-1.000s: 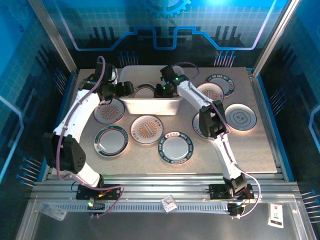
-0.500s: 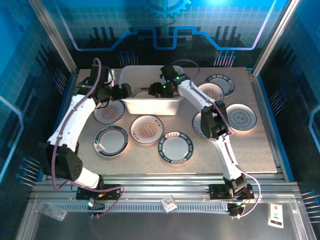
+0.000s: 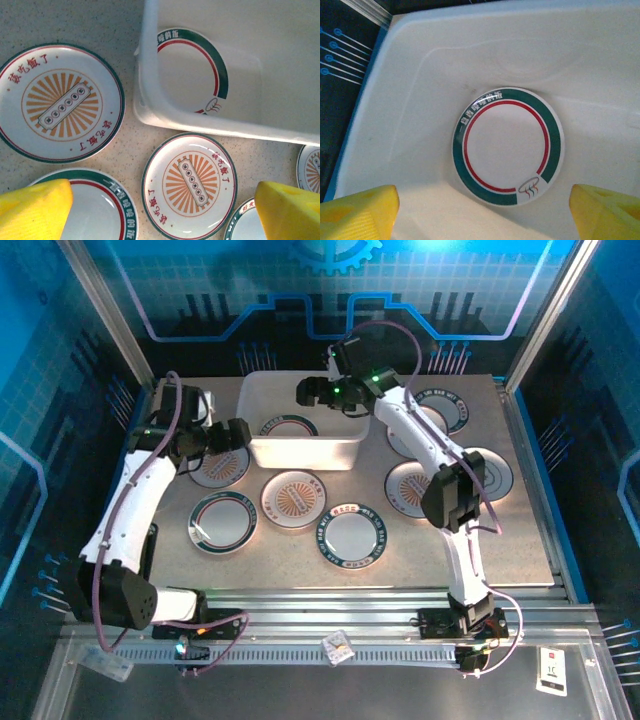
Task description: Place the plates into the plastic bin on the countertop
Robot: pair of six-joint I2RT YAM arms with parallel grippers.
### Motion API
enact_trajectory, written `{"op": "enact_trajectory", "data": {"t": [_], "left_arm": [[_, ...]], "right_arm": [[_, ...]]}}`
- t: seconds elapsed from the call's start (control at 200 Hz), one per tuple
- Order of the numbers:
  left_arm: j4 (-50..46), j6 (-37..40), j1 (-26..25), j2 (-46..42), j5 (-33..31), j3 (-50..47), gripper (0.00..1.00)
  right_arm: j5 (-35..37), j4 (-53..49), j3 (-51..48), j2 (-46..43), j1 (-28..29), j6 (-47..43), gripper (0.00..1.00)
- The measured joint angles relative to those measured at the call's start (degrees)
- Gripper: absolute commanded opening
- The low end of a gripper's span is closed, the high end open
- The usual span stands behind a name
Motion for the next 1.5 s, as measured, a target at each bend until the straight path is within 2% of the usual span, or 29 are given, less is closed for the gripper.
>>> {"op": "enact_trajectory", "data": {"t": [0.17, 0.275, 0.37, 0.42, 0.48, 0.65, 0.85, 1.066, 1.496], "left_arm": [[-0.13, -0.28, 0.55, -1.25, 2.25, -3.08, 0.94], [-0.11, -0.46, 0.59, -1.86, 3.50, -5.01, 0.94], [-0.15, -0.46, 0.59, -2.27, 4.46, -6.32, 0.94], [-0.13, -0.48, 0.59, -2.49, 4.76, -6.71, 0.94], [-0.07, -0.48, 0.59, -2.80, 5.01, -7.13, 0.94], [0.13, -0.50, 0.59, -3.58, 5.53, -7.80, 0.93], [0.11, -0.48, 0.70, -4.63, 5.62, -8.52, 0.94], [0.24, -0.48, 0.70, -5.05, 5.60, -10.21, 0.94], [0.31, -0.48, 0.76, -5.05, 5.14, -10.54, 0.94]], "right_arm": [[0.57, -0.63, -9.46, -12.09, 0.17, -4.13, 0.80], [-0.20, 0.44, -20.46, -21.70, 0.28, -5.90, 0.66], [-1.22, 2.67, -32.61, -30.05, 0.39, -6.40, 0.58], [-1.75, 4.42, -39.17, -33.53, 0.52, -6.34, 0.50], [-2.49, 6.01, -45.83, -35.82, 0.68, -6.03, 0.43], [-4.17, 10.75, -56.98, -33.27, 1.46, -3.76, 0.39], [-5.01, 15.02, -57.07, -24.94, 4.13, -3.32, 0.40], [-5.73, 14.84, -50.12, -16.55, 5.33, -3.30, 0.42], [-7.87, 13.31, -46.25, -13.11, 4.83, -3.58, 0.45]]}}
